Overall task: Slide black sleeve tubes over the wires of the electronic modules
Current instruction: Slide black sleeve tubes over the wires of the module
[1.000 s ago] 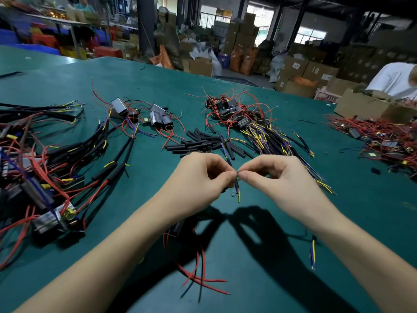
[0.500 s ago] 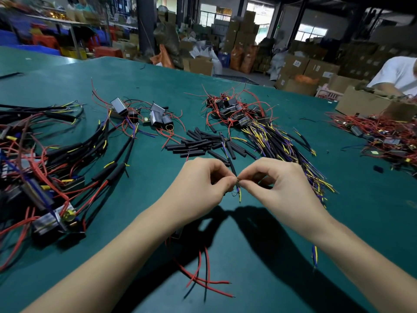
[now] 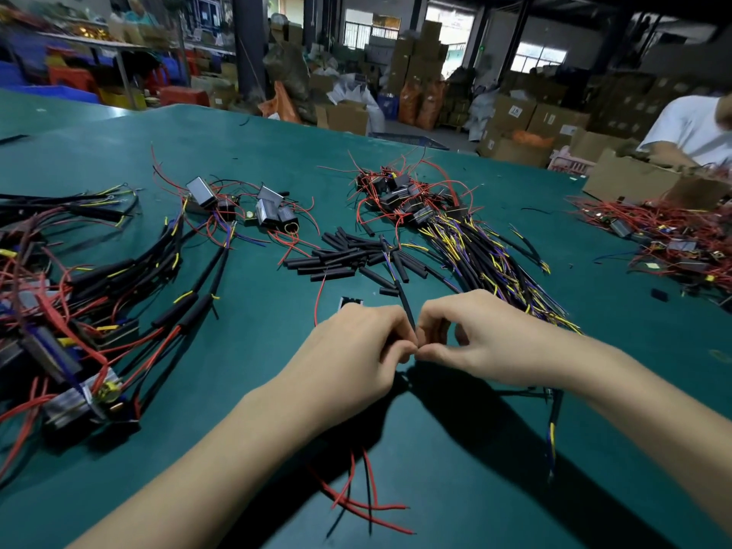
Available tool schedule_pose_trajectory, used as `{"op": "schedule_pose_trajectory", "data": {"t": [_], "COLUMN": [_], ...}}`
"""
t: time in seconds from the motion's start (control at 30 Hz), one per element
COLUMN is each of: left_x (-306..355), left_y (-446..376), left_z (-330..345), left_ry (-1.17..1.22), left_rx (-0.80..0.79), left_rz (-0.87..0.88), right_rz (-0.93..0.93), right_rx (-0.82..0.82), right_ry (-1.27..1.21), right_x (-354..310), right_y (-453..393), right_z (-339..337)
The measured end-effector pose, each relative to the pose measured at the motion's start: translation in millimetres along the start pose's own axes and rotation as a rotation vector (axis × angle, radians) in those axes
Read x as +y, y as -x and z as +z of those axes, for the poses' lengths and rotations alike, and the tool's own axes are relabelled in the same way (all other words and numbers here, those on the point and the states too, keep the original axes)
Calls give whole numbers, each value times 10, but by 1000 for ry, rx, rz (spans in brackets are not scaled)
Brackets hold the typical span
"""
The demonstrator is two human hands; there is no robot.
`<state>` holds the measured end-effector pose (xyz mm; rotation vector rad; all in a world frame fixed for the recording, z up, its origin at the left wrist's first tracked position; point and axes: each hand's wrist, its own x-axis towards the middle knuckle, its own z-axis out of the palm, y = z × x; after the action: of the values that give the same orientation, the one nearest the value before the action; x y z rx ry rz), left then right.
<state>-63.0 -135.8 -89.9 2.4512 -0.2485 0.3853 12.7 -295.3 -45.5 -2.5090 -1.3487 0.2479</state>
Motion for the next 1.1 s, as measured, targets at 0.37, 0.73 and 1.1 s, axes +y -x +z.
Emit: {"op": "schedule_pose_trajectory", "data": {"t": [0.37,0.73,1.1], "left_x": [41,32,30], "left_y": [34,43,34], "left_z": [41,40,44], "left_ry": [-189,-148,-38], "left_rx": [-91,-34,40], "left_rz": [-17,-15,-30], "right_rz": [213,165,182], "right_rx": [-301,-150,-168], "right_ry": [-263,-286,-277], "right_x": [150,131,118], "right_y": [-128,-88,-100], "right_z": [-1,-1,-13]}}
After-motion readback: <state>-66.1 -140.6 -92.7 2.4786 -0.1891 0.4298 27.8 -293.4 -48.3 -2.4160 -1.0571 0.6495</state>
